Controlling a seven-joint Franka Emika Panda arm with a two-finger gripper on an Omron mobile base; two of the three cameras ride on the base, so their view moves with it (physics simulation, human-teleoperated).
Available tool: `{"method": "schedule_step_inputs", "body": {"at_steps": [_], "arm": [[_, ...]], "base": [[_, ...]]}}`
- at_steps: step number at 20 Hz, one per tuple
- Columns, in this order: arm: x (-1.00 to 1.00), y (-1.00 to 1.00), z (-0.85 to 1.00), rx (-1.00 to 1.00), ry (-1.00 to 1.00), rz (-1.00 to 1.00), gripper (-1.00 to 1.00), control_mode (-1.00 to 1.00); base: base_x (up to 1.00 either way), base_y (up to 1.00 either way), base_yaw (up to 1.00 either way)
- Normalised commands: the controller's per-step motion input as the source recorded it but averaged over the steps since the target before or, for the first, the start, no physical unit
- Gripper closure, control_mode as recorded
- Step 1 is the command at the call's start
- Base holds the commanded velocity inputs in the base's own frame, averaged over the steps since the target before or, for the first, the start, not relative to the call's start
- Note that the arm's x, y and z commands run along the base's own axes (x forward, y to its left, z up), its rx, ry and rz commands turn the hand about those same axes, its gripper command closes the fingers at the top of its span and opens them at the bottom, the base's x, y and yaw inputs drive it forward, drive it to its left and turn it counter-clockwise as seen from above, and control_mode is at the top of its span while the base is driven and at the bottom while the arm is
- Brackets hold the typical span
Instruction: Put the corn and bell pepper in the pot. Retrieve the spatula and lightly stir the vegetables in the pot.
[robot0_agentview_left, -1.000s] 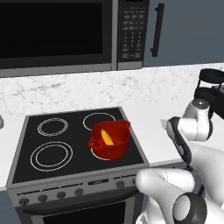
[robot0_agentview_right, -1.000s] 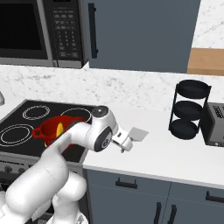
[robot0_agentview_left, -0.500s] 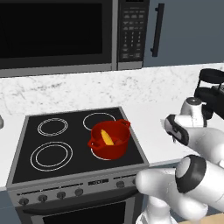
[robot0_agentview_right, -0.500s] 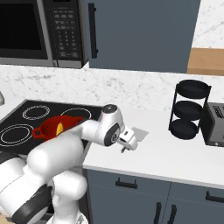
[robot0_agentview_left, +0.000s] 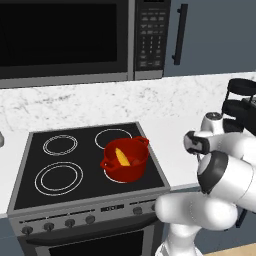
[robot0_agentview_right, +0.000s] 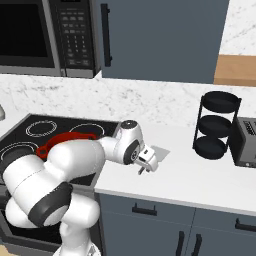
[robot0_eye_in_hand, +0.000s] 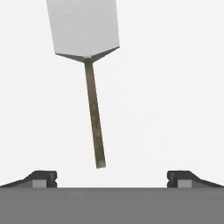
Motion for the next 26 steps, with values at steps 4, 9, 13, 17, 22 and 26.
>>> {"method": "schedule_step_inputs", "body": {"at_steps": [4, 9, 13, 17, 22, 26], "arm": [[0.14, 0.0, -0.37, 0.01, 0.0, 0.0, -1.0, -1.0], [0.19, 0.0, -0.28, 0.02, 0.0, 0.0, -1.0, -1.0], [0.11, 0.0, -0.16, 0.01, 0.0, 0.0, -1.0, -1.0], [0.04, 0.0, -0.13, 0.0, 0.0, 0.0, -1.0, -1.0], [0.01, 0.0, -0.11, 0.01, 0.0, 0.0, -1.0, -1.0], [0.03, 0.0, -0.12, 0.0, 0.0, 0.0, 1.0, -1.0]], "base": [[0.0, 0.0, 0.0], [0.0, 0.0, 0.0], [0.0, 0.0, 0.0], [0.0, 0.0, 0.0], [0.0, 0.0, 0.0], [0.0, 0.0, 0.0]]}}
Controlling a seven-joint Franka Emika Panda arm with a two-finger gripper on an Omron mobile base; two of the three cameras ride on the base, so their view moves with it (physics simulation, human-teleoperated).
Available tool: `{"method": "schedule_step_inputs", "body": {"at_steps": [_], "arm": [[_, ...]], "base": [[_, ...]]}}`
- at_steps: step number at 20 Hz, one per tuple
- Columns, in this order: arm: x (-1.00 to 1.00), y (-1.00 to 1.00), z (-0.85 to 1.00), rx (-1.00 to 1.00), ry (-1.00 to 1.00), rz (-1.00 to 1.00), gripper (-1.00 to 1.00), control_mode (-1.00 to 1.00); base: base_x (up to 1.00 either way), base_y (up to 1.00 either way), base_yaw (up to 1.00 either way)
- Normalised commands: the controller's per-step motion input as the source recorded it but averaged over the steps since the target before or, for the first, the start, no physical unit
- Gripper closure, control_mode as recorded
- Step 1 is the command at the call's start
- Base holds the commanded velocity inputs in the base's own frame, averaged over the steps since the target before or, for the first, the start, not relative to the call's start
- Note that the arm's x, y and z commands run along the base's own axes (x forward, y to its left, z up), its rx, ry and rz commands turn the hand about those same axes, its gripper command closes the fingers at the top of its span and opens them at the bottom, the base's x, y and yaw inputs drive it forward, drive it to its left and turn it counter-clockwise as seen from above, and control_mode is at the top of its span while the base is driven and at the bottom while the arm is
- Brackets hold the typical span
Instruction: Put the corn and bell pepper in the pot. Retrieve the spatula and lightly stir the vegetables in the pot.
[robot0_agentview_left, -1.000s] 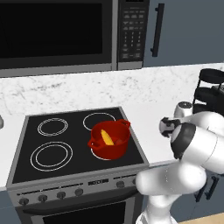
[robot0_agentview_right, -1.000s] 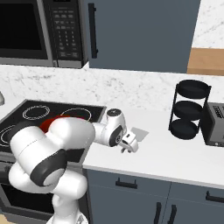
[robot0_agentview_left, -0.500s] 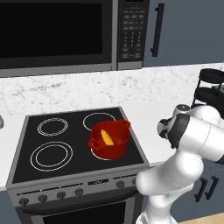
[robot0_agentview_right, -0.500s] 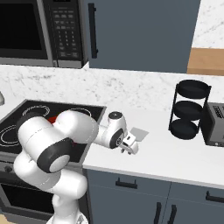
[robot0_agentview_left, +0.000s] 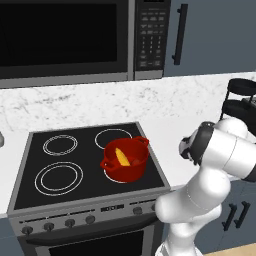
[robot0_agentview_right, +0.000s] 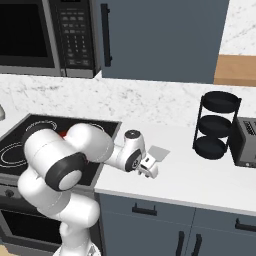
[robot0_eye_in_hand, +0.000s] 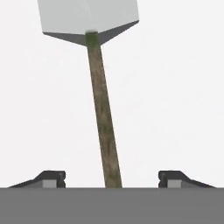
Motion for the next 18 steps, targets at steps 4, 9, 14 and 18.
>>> {"method": "schedule_step_inputs", "body": {"at_steps": [4, 9, 14, 18], "arm": [[0.04, 0.0, -0.02, 0.0, 0.0, 0.0, 1.0, -1.0], [0.03, 0.0, -0.01, 0.0, 0.0, 0.0, 1.0, -1.0], [0.06, 0.0, -0.01, 0.0, 0.0, 0.0, 1.0, -1.0], [0.0, 0.0, 0.0, 0.0, 0.0, 0.0, 1.0, -1.0]], "base": [[0.0, 0.0, 0.0], [0.0, 0.0, 0.0], [0.0, 0.0, 0.0], [0.0, 0.0, 0.0]]}}
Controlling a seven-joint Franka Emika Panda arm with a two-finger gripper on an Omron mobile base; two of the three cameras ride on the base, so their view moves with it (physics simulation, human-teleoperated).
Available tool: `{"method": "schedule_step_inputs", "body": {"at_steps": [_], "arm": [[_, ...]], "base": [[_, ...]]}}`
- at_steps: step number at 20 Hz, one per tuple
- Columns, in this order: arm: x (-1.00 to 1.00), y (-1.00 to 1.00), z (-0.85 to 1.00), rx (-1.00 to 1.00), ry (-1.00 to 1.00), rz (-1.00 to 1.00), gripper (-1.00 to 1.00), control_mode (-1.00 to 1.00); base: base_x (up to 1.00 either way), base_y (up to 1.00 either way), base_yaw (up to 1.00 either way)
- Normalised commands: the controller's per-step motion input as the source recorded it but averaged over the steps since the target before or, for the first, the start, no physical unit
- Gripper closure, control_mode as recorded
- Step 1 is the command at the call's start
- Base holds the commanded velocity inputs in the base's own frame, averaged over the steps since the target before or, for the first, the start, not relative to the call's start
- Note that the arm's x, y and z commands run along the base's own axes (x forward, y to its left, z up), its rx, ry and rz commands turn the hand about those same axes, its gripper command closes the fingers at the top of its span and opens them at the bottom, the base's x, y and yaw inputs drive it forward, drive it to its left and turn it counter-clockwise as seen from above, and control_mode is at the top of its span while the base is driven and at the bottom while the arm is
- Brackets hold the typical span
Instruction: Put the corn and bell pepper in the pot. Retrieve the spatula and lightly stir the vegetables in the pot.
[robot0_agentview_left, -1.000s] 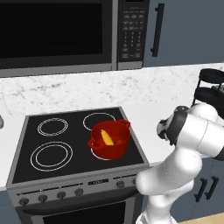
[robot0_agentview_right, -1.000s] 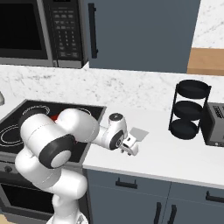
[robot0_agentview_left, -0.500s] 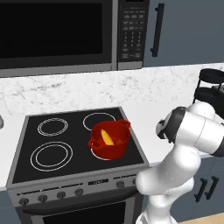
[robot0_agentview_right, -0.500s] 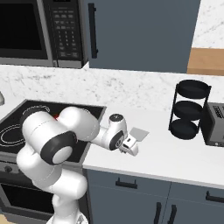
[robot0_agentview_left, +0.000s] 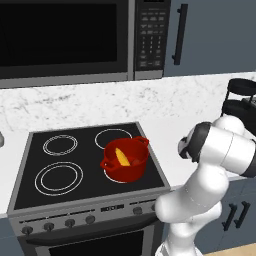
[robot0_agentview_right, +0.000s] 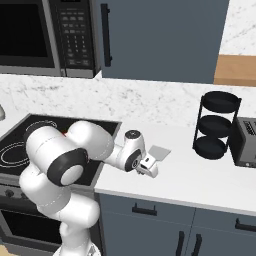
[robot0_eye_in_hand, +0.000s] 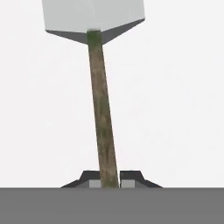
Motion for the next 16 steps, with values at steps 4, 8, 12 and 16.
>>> {"method": "schedule_step_inputs", "body": {"at_steps": [4, 8, 12, 16], "arm": [[-0.18, 0.0, 0.12, 0.0, -0.09, 0.03, 1.0, -1.0], [-0.75, 0.0, 0.76, 0.0, -0.21, 0.18, 1.0, -1.0], [-0.9, 0.03, 1.0, 0.0, -0.13, 0.2, 1.0, -1.0], [-0.77, 0.14, 1.0, 0.0, -0.05, 0.3, 1.0, -1.0]], "base": [[0.0, 0.0, 0.0], [0.0, 0.0, 0.0], [0.0, 0.0, 0.0], [0.0, 0.0, 0.0]]}}
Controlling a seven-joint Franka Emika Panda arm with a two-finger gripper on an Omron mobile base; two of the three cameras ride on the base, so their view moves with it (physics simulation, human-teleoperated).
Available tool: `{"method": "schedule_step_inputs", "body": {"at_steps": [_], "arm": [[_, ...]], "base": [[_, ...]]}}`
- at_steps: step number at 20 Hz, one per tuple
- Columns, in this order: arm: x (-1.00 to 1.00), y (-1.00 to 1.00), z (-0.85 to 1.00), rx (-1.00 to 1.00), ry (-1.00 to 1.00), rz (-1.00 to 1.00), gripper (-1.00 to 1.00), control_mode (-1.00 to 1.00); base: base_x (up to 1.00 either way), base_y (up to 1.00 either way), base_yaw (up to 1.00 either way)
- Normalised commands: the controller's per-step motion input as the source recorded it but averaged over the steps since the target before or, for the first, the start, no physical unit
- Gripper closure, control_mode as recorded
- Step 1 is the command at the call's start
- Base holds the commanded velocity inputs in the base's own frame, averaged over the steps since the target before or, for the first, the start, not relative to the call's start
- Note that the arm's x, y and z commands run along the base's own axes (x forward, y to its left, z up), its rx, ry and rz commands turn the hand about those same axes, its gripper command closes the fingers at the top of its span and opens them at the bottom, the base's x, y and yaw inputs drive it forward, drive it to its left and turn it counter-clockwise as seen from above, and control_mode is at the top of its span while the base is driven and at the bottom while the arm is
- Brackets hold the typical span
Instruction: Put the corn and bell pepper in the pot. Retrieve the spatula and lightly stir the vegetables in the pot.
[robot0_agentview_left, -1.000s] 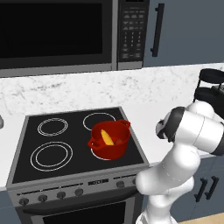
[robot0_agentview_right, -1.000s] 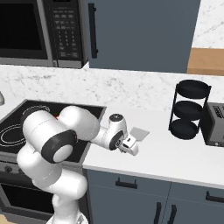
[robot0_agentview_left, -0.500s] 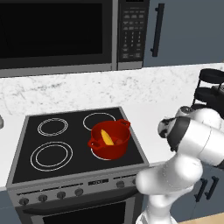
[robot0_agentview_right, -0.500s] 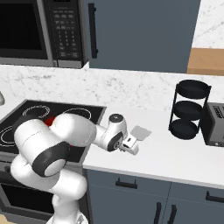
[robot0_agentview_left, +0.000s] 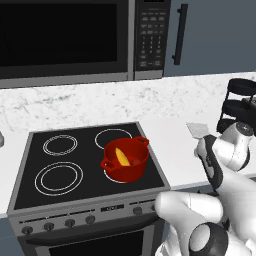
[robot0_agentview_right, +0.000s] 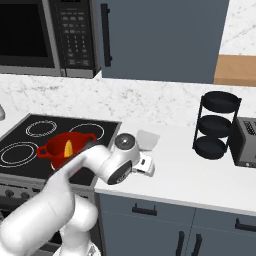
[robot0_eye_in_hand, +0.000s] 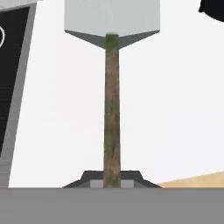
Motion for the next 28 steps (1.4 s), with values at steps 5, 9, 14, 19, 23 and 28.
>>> {"method": "schedule_step_inputs", "body": {"at_steps": [5, 9, 14, 19, 23, 28], "arm": [[-0.45, 0.04, 1.0, 0.0, -0.02, 0.41, 1.0, -1.0], [-0.36, 0.0, 1.0, 0.0, -0.01, 0.35, 1.0, -1.0], [-0.15, 0.08, 0.95, -0.01, 0.0, 0.39, 1.0, -1.0], [-0.04, 0.14, 0.68, -0.03, 0.04, 0.32, 1.0, -1.0], [-0.19, 0.36, 0.22, 0.16, 0.01, 0.01, 1.0, -1.0], [-0.33, 0.39, 0.01, 0.29, 0.05, 0.0, 1.0, -1.0]], "base": [[0.0, 0.0, 0.0], [0.0, 0.0, 0.0], [0.0, 0.0, 0.0], [0.0, 0.0, 0.0], [0.0, 0.0, 0.0], [0.0, 0.0, 0.0]]}}
